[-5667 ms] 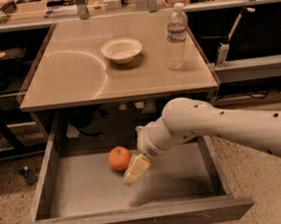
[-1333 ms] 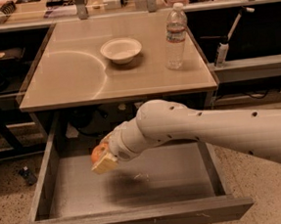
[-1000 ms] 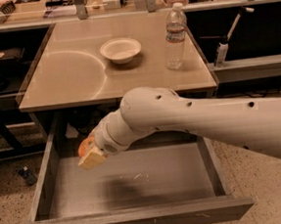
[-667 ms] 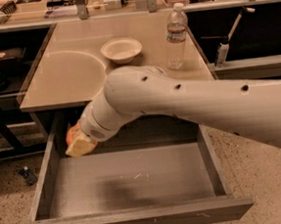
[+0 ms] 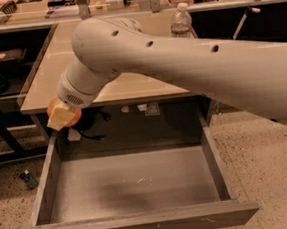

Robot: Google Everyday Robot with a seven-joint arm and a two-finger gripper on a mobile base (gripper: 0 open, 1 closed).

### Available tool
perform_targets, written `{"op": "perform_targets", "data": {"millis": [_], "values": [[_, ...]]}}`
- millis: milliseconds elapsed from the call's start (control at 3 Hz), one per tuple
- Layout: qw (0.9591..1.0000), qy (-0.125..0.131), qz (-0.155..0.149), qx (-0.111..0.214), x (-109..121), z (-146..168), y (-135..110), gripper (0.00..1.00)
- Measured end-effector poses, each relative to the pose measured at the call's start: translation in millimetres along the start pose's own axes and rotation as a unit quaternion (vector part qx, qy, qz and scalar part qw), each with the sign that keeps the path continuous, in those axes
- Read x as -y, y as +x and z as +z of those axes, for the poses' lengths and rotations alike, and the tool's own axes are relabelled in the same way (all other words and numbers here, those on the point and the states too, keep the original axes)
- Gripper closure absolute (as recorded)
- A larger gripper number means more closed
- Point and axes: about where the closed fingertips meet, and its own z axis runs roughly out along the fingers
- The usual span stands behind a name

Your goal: Pick orange from top drawer and place on counter

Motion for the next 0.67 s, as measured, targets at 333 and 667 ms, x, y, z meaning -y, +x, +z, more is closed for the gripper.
{"op": "perform_targets", "data": {"millis": [333, 667], "values": [[0.9997, 0.017, -0.015, -0.006, 33, -15, -32, 1.0], [0.9996, 0.021, -0.019, -0.006, 68, -18, -49, 1.0]]}}
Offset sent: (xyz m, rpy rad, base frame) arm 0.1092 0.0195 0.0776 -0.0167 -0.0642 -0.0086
